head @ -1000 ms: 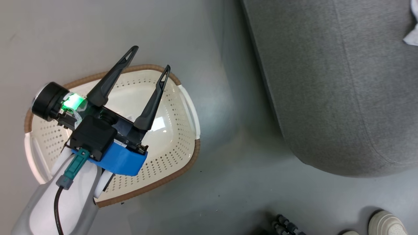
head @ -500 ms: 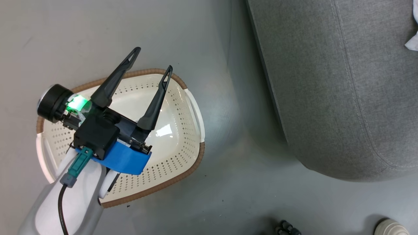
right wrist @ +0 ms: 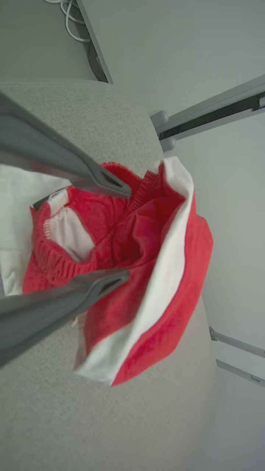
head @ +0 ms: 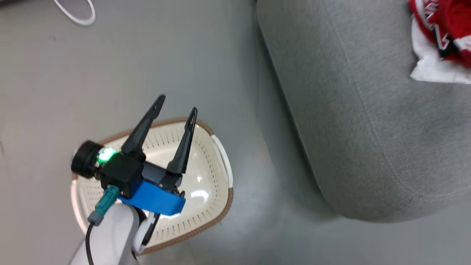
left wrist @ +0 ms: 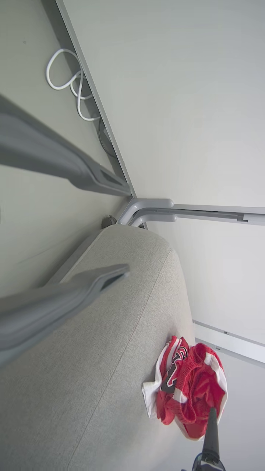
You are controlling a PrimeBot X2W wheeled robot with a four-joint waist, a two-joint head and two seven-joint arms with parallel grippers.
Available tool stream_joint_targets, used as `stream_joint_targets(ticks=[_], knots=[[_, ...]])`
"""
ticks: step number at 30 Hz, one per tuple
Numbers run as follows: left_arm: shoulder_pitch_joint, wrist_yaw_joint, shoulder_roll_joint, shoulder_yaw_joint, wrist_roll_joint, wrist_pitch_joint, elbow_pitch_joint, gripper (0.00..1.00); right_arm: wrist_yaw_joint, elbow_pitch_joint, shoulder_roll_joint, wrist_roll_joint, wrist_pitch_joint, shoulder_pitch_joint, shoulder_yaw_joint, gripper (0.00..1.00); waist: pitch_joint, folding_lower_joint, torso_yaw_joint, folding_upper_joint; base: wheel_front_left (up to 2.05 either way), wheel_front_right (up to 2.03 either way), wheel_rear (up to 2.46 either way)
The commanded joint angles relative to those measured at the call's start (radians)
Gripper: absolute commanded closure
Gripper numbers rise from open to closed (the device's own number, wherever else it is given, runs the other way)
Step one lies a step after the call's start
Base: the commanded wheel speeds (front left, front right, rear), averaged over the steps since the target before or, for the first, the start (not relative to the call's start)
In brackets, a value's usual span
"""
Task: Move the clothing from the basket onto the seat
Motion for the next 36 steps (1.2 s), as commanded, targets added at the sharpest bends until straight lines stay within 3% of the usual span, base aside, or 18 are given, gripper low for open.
stream_joint_targets(ticks=[1, 12, 19, 27, 36], knots=[[0.022, -0.004, -0.009, 0.009, -0.008, -0.003, 0.007, 0.00, 0.000, -0.007, 0.003, -0.007, 0.007, 0.029, 0.012, 0.00, -0.095, 0.0001, 0.013, 0.0000, 0.00, 0.00, 0.00], [0.182, -0.011, -0.118, 0.124, -0.024, -0.003, 0.064, 0.00, 0.000, -0.208, 0.054, -0.072, -0.003, 0.285, 0.107, 0.00, -0.325, 0.0001, 0.083, 0.0000, 0.00, 0.00, 0.00], [0.270, -0.011, -0.141, 0.213, -0.015, -0.003, 0.073, 0.00, 0.000, -0.436, 0.117, -0.127, 0.020, 0.492, 0.092, 0.00, -0.413, 0.0001, 0.135, 0.0000, 0.00, 0.00, 0.00], [0.342, -0.011, -0.161, 0.281, -0.024, -0.002, 0.092, 0.00, 0.000, -0.712, 0.238, -0.220, 0.097, 0.731, 0.035, 0.00, -0.493, 0.0001, 0.219, 0.0000, 0.00, 0.00, 0.00], [0.369, -0.011, -0.159, 0.308, -0.058, -0.003, 0.140, 0.00, 0.000, -0.850, 0.330, -0.263, 0.152, 0.875, 0.019, 0.00, -0.526, 0.0001, 0.265, 0.0000, 0.00, 0.00, 0.00]])
